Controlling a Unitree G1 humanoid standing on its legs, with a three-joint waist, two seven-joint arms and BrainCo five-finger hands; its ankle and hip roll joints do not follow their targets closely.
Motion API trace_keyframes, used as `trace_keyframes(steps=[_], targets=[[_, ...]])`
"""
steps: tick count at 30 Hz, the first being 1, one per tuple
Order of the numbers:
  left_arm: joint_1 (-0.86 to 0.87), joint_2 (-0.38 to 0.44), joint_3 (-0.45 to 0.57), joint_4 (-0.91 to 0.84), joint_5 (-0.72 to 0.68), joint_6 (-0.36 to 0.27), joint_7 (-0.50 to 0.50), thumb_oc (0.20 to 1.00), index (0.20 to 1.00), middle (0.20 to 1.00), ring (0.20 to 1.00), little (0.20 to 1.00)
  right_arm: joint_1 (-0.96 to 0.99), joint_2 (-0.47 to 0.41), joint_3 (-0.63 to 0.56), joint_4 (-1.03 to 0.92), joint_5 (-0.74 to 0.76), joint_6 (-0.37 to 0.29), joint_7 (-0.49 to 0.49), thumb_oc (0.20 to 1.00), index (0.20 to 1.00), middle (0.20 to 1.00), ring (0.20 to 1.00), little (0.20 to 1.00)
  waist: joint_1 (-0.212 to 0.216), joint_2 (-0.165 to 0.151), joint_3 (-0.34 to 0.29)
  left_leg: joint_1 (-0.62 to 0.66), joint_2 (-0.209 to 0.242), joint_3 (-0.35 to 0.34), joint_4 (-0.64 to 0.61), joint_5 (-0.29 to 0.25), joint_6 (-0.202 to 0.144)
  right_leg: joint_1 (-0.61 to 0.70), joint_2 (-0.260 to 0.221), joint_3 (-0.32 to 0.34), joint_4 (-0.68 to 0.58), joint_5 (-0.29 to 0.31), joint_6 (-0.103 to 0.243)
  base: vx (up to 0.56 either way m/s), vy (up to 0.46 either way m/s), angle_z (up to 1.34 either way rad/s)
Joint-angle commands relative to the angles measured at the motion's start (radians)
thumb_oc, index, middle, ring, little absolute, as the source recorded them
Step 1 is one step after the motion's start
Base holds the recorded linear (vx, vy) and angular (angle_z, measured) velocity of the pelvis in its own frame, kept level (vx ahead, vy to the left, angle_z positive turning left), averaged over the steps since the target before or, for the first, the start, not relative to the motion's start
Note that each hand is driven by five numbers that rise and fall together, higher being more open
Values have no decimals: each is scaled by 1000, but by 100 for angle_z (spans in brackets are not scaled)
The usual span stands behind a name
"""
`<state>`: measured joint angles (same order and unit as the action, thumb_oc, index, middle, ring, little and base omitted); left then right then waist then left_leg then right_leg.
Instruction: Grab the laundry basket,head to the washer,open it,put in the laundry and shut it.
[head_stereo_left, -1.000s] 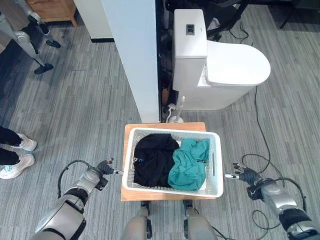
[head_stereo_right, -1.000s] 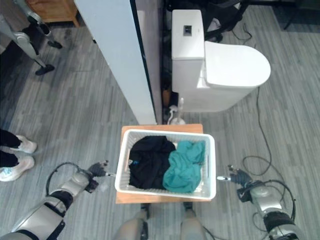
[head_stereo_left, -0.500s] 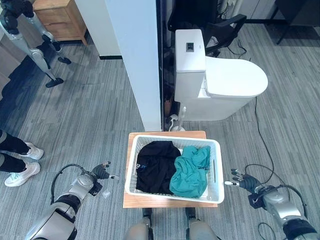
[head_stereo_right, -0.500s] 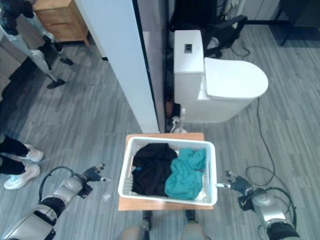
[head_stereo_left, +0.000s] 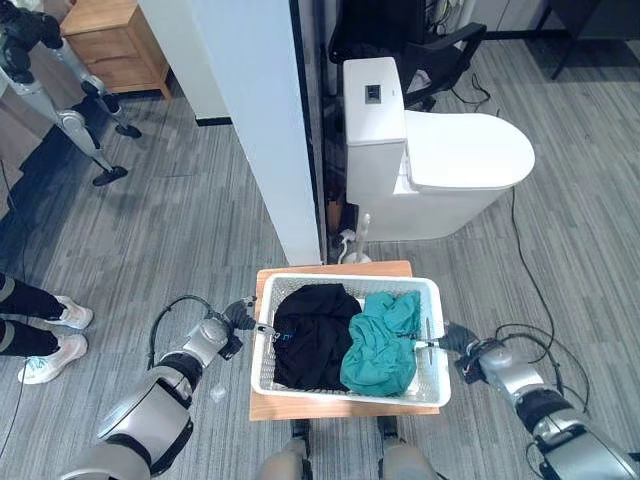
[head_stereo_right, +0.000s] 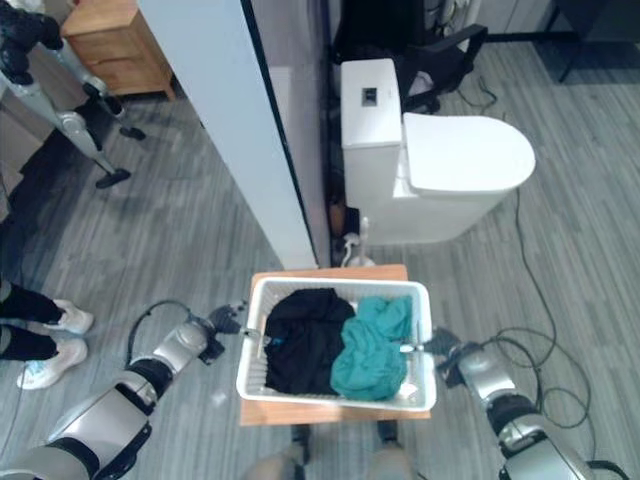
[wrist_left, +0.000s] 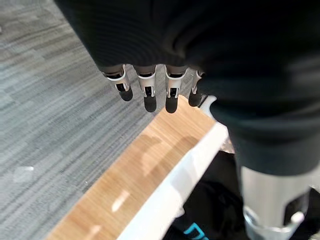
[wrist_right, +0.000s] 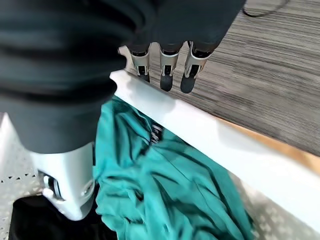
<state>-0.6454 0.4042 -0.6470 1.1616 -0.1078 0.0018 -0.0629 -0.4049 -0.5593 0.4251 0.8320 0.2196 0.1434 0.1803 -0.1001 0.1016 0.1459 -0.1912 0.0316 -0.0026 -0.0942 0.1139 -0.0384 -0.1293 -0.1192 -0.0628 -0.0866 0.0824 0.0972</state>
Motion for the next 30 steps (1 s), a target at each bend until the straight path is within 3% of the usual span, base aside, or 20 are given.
trace_keyframes(steps=[1, 30], targets=[[-125, -39, -4, 129, 32, -12, 37, 1000, 1000, 1000, 1000, 1000, -81, -32, -1, 41, -9, -21, -17, 1000, 1000, 1000, 1000, 1000, 17, 44, 29, 32, 69, 59, 7, -16, -56, -1, -55, 26, -1, 6, 70, 0, 0, 0], [-87, -206, 49, 247, -6, 22, 75, 1000, 1000, 1000, 1000, 1000, -250, 185, 133, 313, -29, -7, -39, 1000, 1000, 1000, 1000, 1000, 11, 49, 35, 28, 71, 63, 7, -20, -53, -8, -49, 36, -1, -4, 54, 1, -1, -1]])
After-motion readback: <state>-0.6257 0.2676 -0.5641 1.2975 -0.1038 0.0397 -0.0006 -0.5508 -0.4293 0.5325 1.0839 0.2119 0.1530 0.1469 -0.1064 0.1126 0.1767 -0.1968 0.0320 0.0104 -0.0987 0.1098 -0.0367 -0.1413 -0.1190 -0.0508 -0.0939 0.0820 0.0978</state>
